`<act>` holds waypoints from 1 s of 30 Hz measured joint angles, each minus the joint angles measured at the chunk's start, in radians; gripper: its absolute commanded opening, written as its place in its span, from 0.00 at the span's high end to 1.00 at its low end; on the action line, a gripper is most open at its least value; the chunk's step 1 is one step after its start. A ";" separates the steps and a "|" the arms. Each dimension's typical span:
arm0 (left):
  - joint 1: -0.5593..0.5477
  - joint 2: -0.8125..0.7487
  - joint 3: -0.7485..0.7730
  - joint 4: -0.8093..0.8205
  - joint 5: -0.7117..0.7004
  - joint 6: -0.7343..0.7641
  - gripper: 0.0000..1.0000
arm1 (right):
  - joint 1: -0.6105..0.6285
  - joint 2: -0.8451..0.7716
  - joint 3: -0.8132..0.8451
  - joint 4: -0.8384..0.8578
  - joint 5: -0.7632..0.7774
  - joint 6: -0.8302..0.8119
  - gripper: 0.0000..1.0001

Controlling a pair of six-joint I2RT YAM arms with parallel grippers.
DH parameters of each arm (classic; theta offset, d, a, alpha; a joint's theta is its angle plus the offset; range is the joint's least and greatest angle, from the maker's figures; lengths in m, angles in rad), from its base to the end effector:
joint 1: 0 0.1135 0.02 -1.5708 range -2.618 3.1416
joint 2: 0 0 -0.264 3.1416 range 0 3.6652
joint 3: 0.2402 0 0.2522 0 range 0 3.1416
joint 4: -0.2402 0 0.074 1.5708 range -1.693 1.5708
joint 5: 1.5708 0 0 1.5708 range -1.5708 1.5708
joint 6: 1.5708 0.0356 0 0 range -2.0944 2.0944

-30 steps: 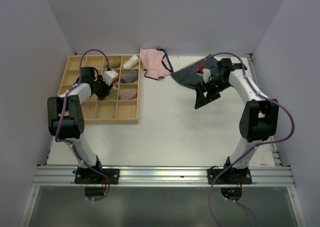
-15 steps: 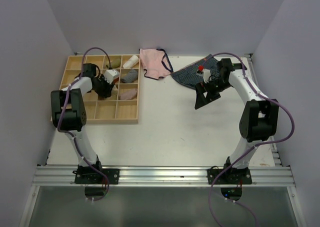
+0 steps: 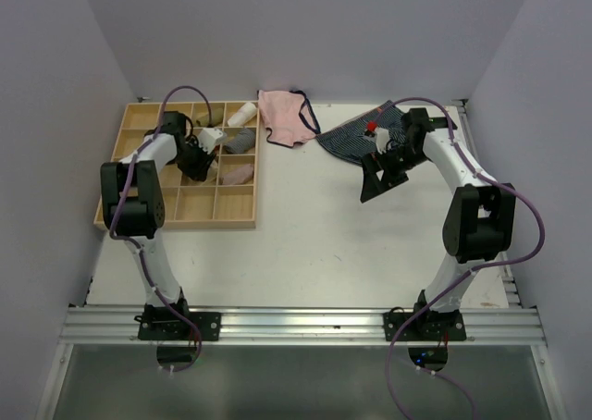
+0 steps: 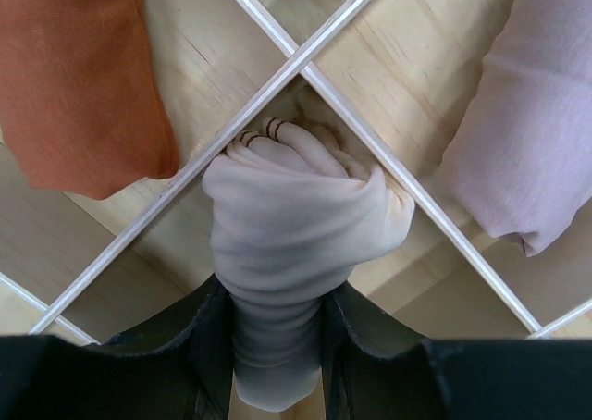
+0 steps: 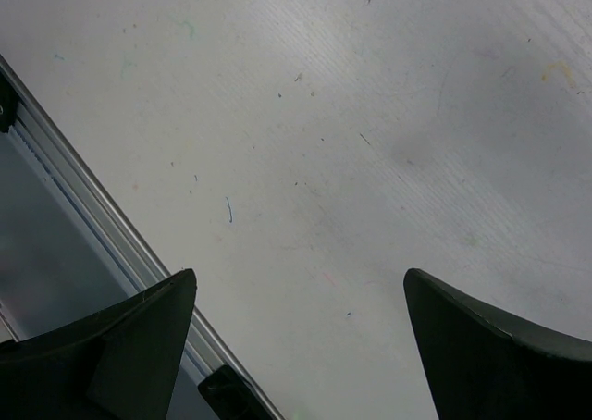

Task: Roll the underwear
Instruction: Place the rolled underwear into the container

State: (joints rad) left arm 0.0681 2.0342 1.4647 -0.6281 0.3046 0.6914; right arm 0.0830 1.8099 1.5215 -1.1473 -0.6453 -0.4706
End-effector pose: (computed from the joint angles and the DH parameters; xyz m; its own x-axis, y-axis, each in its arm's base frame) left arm 0.4158 0.0177 0.1676 -0.6875 0.5628 -0.4589 0.6264 0.7793 0.0173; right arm 0.3453 0.0502 0.2563 -0.8135 -0.4312 -0.3903 -0.5787 0.6664 0.4701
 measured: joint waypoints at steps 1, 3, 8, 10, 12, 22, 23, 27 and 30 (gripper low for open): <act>-0.005 0.006 0.008 -0.008 -0.011 -0.001 0.83 | 0.000 0.000 0.000 0.000 0.000 0.000 0.01; -0.013 0.019 0.029 -0.027 -0.027 -0.004 0.63 | 0.000 0.000 0.000 -0.002 0.000 0.000 0.01; -0.015 0.027 0.041 -0.040 -0.041 -0.023 0.46 | 0.000 0.000 0.000 -0.011 0.000 -0.002 0.01; -0.017 0.027 0.041 -0.043 -0.043 -0.026 0.40 | 0.000 0.000 0.003 -0.016 0.000 -0.003 0.01; -0.019 0.026 0.041 -0.048 -0.045 -0.026 0.34 | 0.000 0.001 0.014 -0.024 0.000 -0.005 0.01; -0.030 -0.044 0.197 -0.172 0.012 -0.027 0.00 | 0.000 -0.018 0.077 -0.034 0.055 -0.038 0.01; -0.031 -0.060 0.232 -0.174 0.017 -0.027 0.00 | 0.000 -0.026 0.077 -0.033 0.071 -0.043 0.01; -0.030 -0.148 0.329 -0.168 0.041 -0.027 0.00 | -0.009 -0.103 0.077 -0.003 0.151 -0.065 0.01; -0.031 -0.256 0.323 -0.105 0.068 -0.117 0.00 | -0.019 -0.194 0.082 0.046 0.187 -0.079 0.01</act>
State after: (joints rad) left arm 0.0376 1.7782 1.7874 -0.7334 0.3729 0.5743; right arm 0.0643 1.6157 1.6032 -1.1015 -0.4583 -0.5491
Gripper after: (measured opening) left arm 0.996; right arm 0.986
